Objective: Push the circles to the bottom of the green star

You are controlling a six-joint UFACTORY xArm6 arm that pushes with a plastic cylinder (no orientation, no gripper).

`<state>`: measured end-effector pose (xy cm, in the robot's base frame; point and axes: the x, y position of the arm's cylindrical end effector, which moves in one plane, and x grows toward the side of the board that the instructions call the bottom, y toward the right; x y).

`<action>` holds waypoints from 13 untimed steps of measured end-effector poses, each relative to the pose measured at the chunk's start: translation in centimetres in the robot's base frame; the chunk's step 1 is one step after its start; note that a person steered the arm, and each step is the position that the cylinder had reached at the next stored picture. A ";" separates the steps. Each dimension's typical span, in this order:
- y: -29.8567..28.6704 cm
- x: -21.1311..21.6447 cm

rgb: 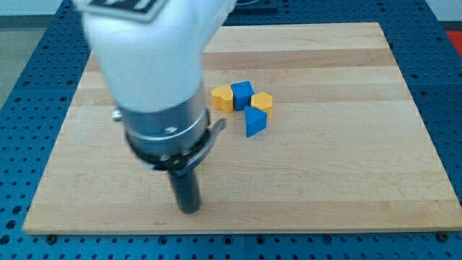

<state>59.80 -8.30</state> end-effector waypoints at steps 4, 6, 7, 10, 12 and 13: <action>1.8 -13.5; 1.2 -15.0; 1.2 -15.0; 1.1 -17.6; -2.0 -18.1; -1.4 -18.1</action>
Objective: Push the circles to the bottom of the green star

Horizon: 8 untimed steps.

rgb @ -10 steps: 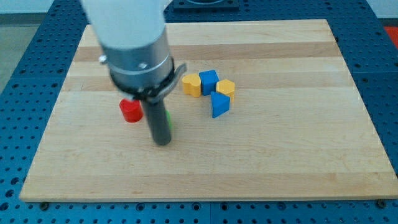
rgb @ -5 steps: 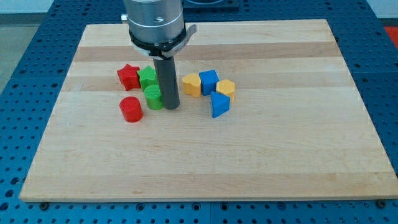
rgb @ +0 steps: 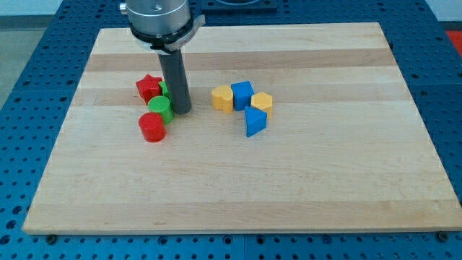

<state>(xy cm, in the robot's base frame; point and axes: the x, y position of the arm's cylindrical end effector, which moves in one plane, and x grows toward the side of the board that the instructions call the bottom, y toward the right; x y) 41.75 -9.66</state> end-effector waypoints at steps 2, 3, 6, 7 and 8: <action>0.8 8.8; -2.9 9.8; -5.3 5.8; -5.3 4.1; -5.3 4.1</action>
